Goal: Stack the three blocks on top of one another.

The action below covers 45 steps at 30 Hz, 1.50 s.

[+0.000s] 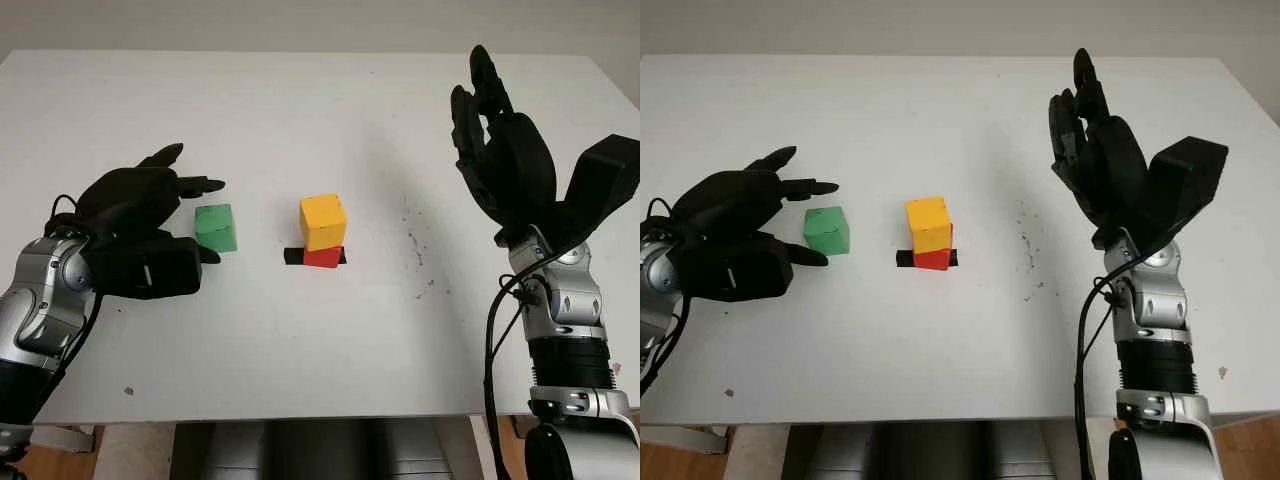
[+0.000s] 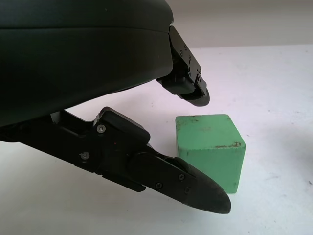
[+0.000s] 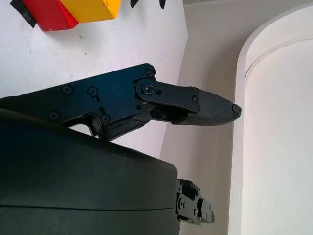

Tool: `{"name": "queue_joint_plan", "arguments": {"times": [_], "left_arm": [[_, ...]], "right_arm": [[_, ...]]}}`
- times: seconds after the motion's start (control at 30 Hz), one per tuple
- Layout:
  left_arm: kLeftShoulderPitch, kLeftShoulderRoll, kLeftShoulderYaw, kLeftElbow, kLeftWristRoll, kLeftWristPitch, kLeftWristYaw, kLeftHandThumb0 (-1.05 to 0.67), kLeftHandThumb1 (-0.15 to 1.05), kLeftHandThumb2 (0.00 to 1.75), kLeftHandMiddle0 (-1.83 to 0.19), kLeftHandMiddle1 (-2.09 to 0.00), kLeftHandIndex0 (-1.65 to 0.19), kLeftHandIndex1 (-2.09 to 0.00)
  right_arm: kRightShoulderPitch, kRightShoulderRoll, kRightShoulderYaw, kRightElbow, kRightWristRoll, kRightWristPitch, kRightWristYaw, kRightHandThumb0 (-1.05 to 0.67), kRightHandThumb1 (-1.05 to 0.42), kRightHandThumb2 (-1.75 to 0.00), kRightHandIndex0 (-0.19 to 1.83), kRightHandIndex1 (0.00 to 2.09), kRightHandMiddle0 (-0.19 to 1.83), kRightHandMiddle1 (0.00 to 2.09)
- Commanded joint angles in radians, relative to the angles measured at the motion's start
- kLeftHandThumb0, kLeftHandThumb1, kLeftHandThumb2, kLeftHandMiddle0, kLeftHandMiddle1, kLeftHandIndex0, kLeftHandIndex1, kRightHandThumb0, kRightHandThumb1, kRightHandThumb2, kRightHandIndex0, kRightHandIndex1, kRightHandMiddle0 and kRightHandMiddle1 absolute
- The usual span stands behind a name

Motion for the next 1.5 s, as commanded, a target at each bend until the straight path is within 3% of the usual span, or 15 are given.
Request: {"name": "queue_joint_plan", "arguments": {"times": [0.0, 0.13, 0.2, 0.27, 0.53, 0.7, 0.97, 1.17, 1.47], "left_arm": [[-0.004, 0.002, -0.004, 0.003, 0.003, -0.015, 0.023, -0.78, 0.96, 0.07, -0.03, -0.07, -0.53, -0.15], [0.000, -0.008, -0.001, 0.032, 0.003, -0.055, 0.095, -0.66, 1.03, 0.08, -0.12, -0.08, -0.61, -0.27], [-0.001, -0.014, -0.002, 0.049, 0.003, -0.065, 0.128, -0.60, 1.04, 0.09, -0.18, -0.06, -0.46, -0.71], [-0.004, -0.019, -0.005, 0.065, 0.002, -0.074, 0.150, -0.54, 1.05, 0.10, -0.20, -0.06, -0.35, -1.01], [-0.009, -0.017, -0.017, 0.105, 0.027, -0.112, 0.214, -0.51, 1.05, 0.21, -0.23, -0.06, -0.17, -1.48], [-0.010, -0.021, -0.020, 0.105, 0.035, -0.096, 0.219, -0.52, 1.05, 0.19, -0.22, -0.05, -0.15, -1.54], [-0.002, -0.021, -0.025, 0.089, 0.036, -0.065, 0.199, -0.54, 1.05, 0.10, -0.22, -0.05, -0.23, -1.37], [-0.008, -0.018, -0.018, 0.072, 0.025, -0.063, 0.184, -0.50, 1.05, 0.12, -0.23, -0.06, -0.22, -1.46], [-0.086, 0.010, 0.042, -0.093, -0.114, 0.021, -0.036, -0.43, 1.04, 0.06, -0.22, -0.05, -0.21, -1.60]], "right_arm": [[0.010, 0.000, -0.006, -0.022, 0.002, 0.007, -0.003, -0.63, -1.05, -0.58, -0.19, 0.00, -0.19, 0.00], [0.013, 0.002, -0.006, -0.032, 0.003, 0.013, -0.009, -0.63, -1.05, -0.57, -0.19, 0.00, -0.19, 0.00], [0.013, 0.002, -0.007, -0.035, 0.004, 0.016, -0.012, -0.63, -1.05, -0.56, -0.19, 0.00, -0.19, 0.00], [0.013, 0.003, -0.008, -0.037, 0.006, 0.019, -0.015, -0.64, -1.05, -0.55, -0.19, 0.00, -0.19, 0.00], [0.019, 0.003, -0.010, -0.060, 0.013, 0.043, -0.022, -0.62, -1.05, -0.53, -0.19, 0.00, -0.19, 0.00], [0.018, 0.006, -0.012, -0.060, 0.010, 0.038, -0.026, -0.61, -1.05, -0.53, -0.19, 0.00, -0.19, 0.00], [0.021, 0.012, -0.013, -0.062, 0.015, 0.039, -0.027, -0.59, -1.05, -0.54, -0.19, 0.00, -0.19, 0.00], [0.024, 0.006, -0.008, -0.057, 0.010, 0.035, -0.015, -0.58, -1.05, -0.56, -0.19, 0.00, -0.19, 0.00], [0.026, 0.021, -0.007, -0.067, 0.014, 0.059, -0.026, -0.57, -1.05, -0.53, -0.19, 0.00, -0.19, 0.00]]}}
